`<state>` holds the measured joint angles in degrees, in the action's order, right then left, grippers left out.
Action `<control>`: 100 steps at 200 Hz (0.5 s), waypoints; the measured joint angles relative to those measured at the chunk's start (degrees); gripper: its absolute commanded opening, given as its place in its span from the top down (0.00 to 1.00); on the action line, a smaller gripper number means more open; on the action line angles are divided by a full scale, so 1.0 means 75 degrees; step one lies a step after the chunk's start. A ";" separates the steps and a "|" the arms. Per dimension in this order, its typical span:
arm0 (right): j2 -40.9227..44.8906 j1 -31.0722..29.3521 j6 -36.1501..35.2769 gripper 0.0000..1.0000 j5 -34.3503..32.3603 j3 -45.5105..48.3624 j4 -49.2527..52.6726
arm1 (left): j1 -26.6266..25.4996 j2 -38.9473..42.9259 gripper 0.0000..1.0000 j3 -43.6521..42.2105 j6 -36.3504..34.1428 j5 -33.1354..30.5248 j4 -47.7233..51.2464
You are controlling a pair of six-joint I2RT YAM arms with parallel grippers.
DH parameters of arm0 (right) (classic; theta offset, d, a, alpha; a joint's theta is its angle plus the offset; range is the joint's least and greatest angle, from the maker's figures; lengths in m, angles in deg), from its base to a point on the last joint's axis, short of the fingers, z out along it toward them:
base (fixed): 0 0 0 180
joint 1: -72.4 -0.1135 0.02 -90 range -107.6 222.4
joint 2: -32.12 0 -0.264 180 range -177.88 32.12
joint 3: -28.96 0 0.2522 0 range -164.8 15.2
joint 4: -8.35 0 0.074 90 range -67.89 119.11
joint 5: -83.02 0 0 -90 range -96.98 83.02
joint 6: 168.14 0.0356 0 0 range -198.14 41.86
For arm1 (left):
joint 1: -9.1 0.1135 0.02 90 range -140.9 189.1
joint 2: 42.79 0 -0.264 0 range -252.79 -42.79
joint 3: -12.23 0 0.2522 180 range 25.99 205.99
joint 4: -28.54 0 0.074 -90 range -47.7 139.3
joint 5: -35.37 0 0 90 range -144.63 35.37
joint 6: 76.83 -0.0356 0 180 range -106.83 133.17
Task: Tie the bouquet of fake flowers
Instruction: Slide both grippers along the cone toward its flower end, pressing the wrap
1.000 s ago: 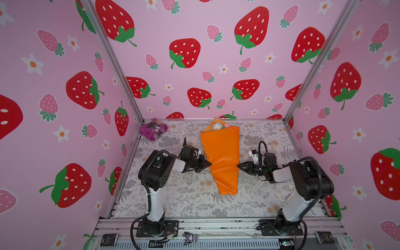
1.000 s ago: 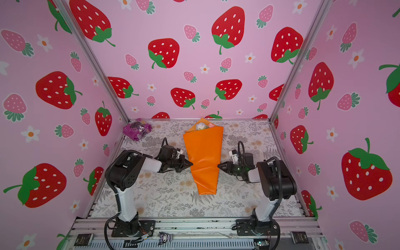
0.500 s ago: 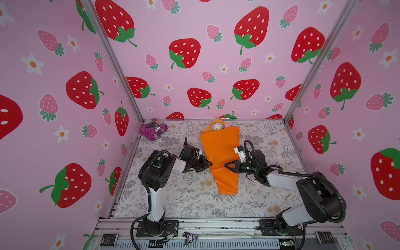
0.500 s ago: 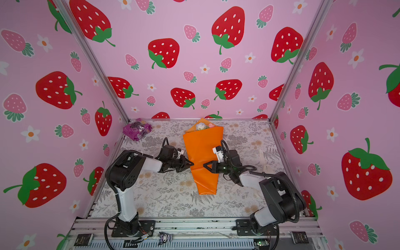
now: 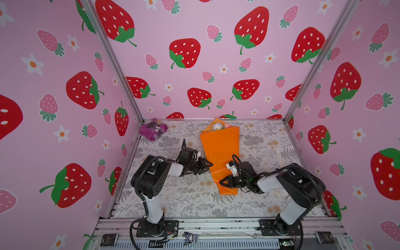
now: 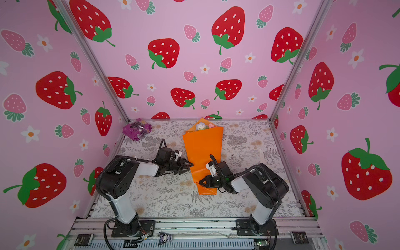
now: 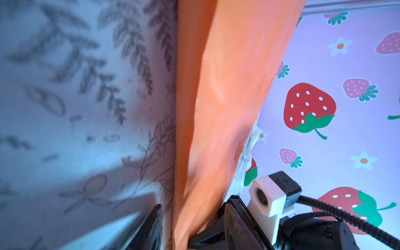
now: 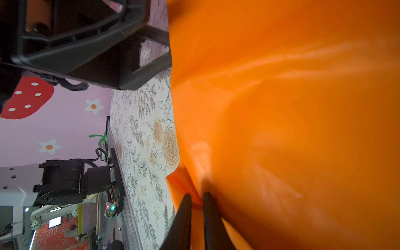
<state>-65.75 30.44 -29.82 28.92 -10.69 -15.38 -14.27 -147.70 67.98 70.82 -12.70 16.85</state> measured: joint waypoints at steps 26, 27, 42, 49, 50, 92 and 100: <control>0.0000 -0.0006 0.0017 0.81 0.0009 0.0032 -0.0085 | -0.0452 0.0114 0.48 -0.0169 0.0117 -0.0195 0.0017; 0.0000 -0.0006 0.0015 0.81 0.0009 0.0032 -0.0087 | -0.0469 0.0114 0.48 -0.0172 0.0119 -0.0195 0.0015; 0.0000 -0.0006 0.0023 0.81 0.0017 0.0029 -0.0099 | -0.0729 0.0125 0.49 -0.0175 0.0184 -0.0329 -0.0006; 0.0003 -0.0006 0.0032 0.80 0.0026 0.0029 -0.0102 | -0.0819 0.0125 0.50 -0.0175 0.0227 -0.0358 -0.0015; 0.0006 -0.0006 0.0035 0.80 0.0029 0.0029 -0.0102 | -0.0839 0.0125 0.51 -0.0175 0.0236 -0.0370 -0.0017; 0.0277 0.0050 0.0154 0.67 0.0032 0.0020 0.0009 | -0.1070 0.0073 0.65 -0.0192 0.0446 -0.0670 -0.0035; 0.0405 0.0111 0.0157 0.66 0.0006 0.0017 0.0090 | -0.1070 0.0067 0.68 -0.0198 0.0466 -0.0729 -0.0026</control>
<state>-62.71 31.27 -28.64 28.96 -10.56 -14.71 -22.29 -147.19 66.50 74.32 -18.16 16.65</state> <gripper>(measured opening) 0.320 0.357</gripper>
